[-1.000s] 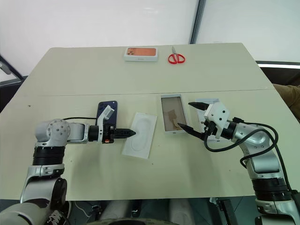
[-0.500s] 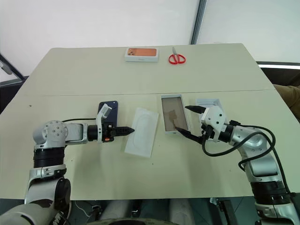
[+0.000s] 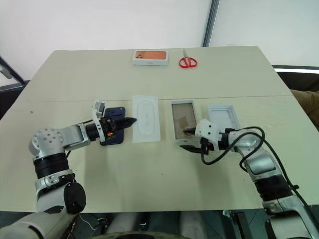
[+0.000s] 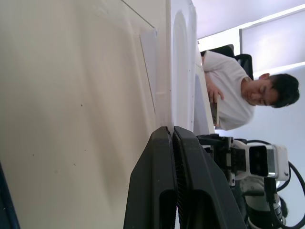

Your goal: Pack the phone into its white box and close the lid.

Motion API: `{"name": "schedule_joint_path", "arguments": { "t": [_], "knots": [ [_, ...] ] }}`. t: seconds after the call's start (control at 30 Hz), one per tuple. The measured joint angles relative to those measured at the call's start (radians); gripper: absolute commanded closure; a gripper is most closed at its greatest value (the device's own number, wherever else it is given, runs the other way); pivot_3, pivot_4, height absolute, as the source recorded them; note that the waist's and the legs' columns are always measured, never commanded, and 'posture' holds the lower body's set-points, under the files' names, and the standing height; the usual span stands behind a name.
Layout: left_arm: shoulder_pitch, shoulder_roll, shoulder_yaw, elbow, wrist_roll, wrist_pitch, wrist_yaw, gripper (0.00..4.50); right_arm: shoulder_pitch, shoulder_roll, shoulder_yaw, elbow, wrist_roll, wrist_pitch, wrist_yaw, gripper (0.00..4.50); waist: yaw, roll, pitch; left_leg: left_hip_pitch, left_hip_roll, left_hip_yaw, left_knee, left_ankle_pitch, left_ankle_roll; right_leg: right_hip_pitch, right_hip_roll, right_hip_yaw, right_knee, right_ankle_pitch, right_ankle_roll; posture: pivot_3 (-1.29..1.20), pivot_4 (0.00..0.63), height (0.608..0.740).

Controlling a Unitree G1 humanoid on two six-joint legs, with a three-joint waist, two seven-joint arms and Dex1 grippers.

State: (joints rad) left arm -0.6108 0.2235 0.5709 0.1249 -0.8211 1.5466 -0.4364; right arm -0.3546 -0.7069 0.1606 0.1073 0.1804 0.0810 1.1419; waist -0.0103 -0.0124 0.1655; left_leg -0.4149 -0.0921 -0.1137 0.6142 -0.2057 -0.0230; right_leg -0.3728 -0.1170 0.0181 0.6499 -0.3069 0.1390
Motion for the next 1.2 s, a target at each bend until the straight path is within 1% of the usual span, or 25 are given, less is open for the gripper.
{"name": "schedule_joint_path", "arguments": {
  "t": [0.03, 0.07, 0.2, 0.33, 0.47, 0.57, 0.6, 0.63, 0.67, 0.7, 0.83, 0.93, 1.0, 1.03, 1.13, 1.2],
  "knots": [
    [0.001, -0.004, 0.006, -0.007, -0.003, -0.002, 0.005, 4.5, -0.014, 0.0, 0.009, 0.025, -0.006, -0.004, 0.015, 4.04, -0.001, 0.0, 0.0, 0.0, 0.0, 0.0, 0.0, 0.0, 0.0, 0.0, 0.0, 0.0, 0.0, 0.0, 0.0, 0.0, 0.15, 0.74],
    [0.001, -0.009, 0.005, -0.021, -0.01, -0.005, 0.006, 4.5, -0.027, 0.0, 0.013, 0.045, -0.012, -0.014, 0.03, 4.44, -0.001, -0.001, 0.0, 0.0, 0.0, 0.0, 0.0, 0.0, 0.0, 0.0, 0.0, 0.0, 0.0, 0.0, 0.0, 0.0, 0.15, 0.74],
    [-0.002, -0.025, 0.024, -0.057, -0.023, -0.013, 0.041, 4.5, -0.038, 0.004, 0.027, 0.054, -0.017, -0.023, 0.071, 4.44, -0.001, -0.001, 0.0, 0.0, 0.0, 0.0, 0.0, 0.0, -0.001, 0.0, 0.0, 0.0, 0.0, 0.0, 0.0, 0.0, 0.15, 0.74],
    [-0.024, -0.045, 0.073, -0.057, -0.035, -0.014, 0.087, 4.5, -0.009, 0.034, 0.062, -0.041, 0.001, 0.007, 0.093, 4.44, -0.003, -0.001, 0.001, 0.0, 0.0, 0.0, 0.0, 0.0, -0.001, 0.0, 0.0, 0.0, 0.0, 0.0, 0.0, 0.0, 0.15, 0.74],
    [-0.072, -0.069, 0.113, -0.055, -0.065, -0.005, 0.121, 4.5, -0.001, 0.095, 0.092, -0.142, 0.001, 0.051, 0.057, 4.44, -0.001, -0.002, 0.001, 0.0, 0.0, 0.0, 0.0, 0.001, -0.003, 0.0, 0.0, 0.0, 0.0, 0.0, 0.0, 0.0, 0.15, 0.74],
    [-0.091, -0.084, 0.132, -0.049, -0.084, -0.001, 0.143, 4.5, 0.002, 0.133, 0.115, -0.175, 0.0, 0.085, 0.024, 4.44, 0.0, -0.002, 0.001, 0.0, 0.0, 0.0, 0.0, 0.002, -0.003, 0.0, 0.0, 0.0, 0.0, 0.0, 0.0, 0.0, 0.15, 0.74],
    [-0.092, -0.092, 0.138, -0.049, -0.091, 0.0, 0.152, 4.5, 0.002, 0.141, 0.12, -0.181, 0.001, 0.111, 0.017, 3.84, 0.0, -0.002, 0.001, 0.0, 0.0, 0.0, 0.001, 0.002, -0.003, 0.0, 0.0, 0.0, 0.0, 0.0, 0.0, 0.0, 0.15, 0.74],
    [-0.092, -0.1, 0.143, -0.049, -0.095, 0.002, 0.158, 4.5, 0.002, 0.145, 0.121, -0.181, 0.002, 0.122, 0.01, 3.55, 0.001, -0.002, 0.001, 0.0, 0.0, 0.0, 0.001, 0.002, -0.003, 0.0, 0.0, 0.0, 0.0, 0.0, 0.0, 0.0, 0.15, 0.74],
    [-0.091, -0.111, 0.145, -0.049, -0.099, 0.007, 0.165, 4.5, 0.002, 0.15, 0.12, -0.181, 0.002, 0.132, -0.001, 3.11, 0.001, -0.002, 0.001, -0.001, 0.0, -0.001, 0.001, 0.002, -0.003, 0.0, 0.0, 0.0, 0.0, 0.0, 0.0, 0.0, 0.15, 0.74],
    [-0.091, -0.121, 0.143, -0.049, -0.102, 0.012, 0.173, 4.5, 0.002, 0.154, 0.12, -0.181, 0.002, 0.135, -0.01, 2.56, 0.001, -0.002, 0.001, -0.001, 0.0, -0.001, 0.0, 0.002, -0.003, 0.0, 0.0, 0.0, 0.0, 0.0, 0.0, 0.0, 0.15, 0.74],
    [-0.081, -0.153, 0.127, -0.054, -0.107, 0.018, 0.196, 4.5, 0.002, 0.161, 0.101, -0.186, -0.002, 0.129, -0.062, 0.6, -0.001, -0.003, 0.001, -0.001, 0.0, 0.0, 0.0, 0.002, -0.003, -0.001, 0.0, 0.0, 0.0, 0.0, 0.0, 0.0, 0.15, 0.74],
    [-0.064, -0.165, 0.127, -0.065, -0.113, 0.02, 0.208, 4.5, 0.027, 0.122, 0.046, -0.233, 0.034, 0.16, -0.067, 0.6, 0.0, -0.003, 0.002, -0.001, 0.0, 0.0, 0.0, 0.002, -0.003, -0.001, 0.0, 0.0, 0.0, 0.0, 0.0, 0.0, 0.15, 0.74],
    [-0.048, -0.17, 0.125, -0.087, -0.119, 0.025, 0.218, 4.5, 0.065, 0.074, -0.004, -0.281, 0.077, 0.19, -0.052, 0.6, 0.003, -0.003, 0.002, -0.002, 0.0, 0.0, 0.0, 0.0, -0.001, -0.001, 0.0, 0.0, 0.0, 0.0, 0.0, 0.0, 0.15, 0.74],
    [-0.033, -0.173, 0.119, -0.108, -0.126, 0.032, 0.221, 4.5, 0.101, 0.033, -0.036, -0.306, 0.1, 0.198, -0.036, 0.6, 0.007, -0.003, 0.002, -0.002, 0.0, 0.0, 0.001, -0.001, 0.0, 0.0, 0.0, 0.0, -0.001, 0.0, 0.0, 0.0, 0.15, 0.74],
    [0.001, -0.187, 0.115, -0.138, -0.136, 0.043, 0.225, 4.5, 0.184, -0.045, -0.106, -0.298, 0.11, 0.182, -0.014, 0.6, 0.014, -0.004, 0.003, -0.002, 0.0, 0.0, 0.001, -0.001, 0.001, 0.0, 0.0, 0.0, -0.001, 0.0, 0.0, 0.0, 0.15, 0.74],
    [0.025, -0.188, 0.101, -0.146, -0.142, 0.056, 0.224, 4.5, 0.204, -0.057, -0.148, -0.259, 0.122, 0.16, -0.011, 0.6, 0.01, -0.005, 0.003, -0.001, 0.001, 0.001, 0.001, -0.001, 0.001, -0.001, 0.0, 0.0, 0.0, 0.0, 0.0, 0.0, 0.15, 0.74]
  ]
}}
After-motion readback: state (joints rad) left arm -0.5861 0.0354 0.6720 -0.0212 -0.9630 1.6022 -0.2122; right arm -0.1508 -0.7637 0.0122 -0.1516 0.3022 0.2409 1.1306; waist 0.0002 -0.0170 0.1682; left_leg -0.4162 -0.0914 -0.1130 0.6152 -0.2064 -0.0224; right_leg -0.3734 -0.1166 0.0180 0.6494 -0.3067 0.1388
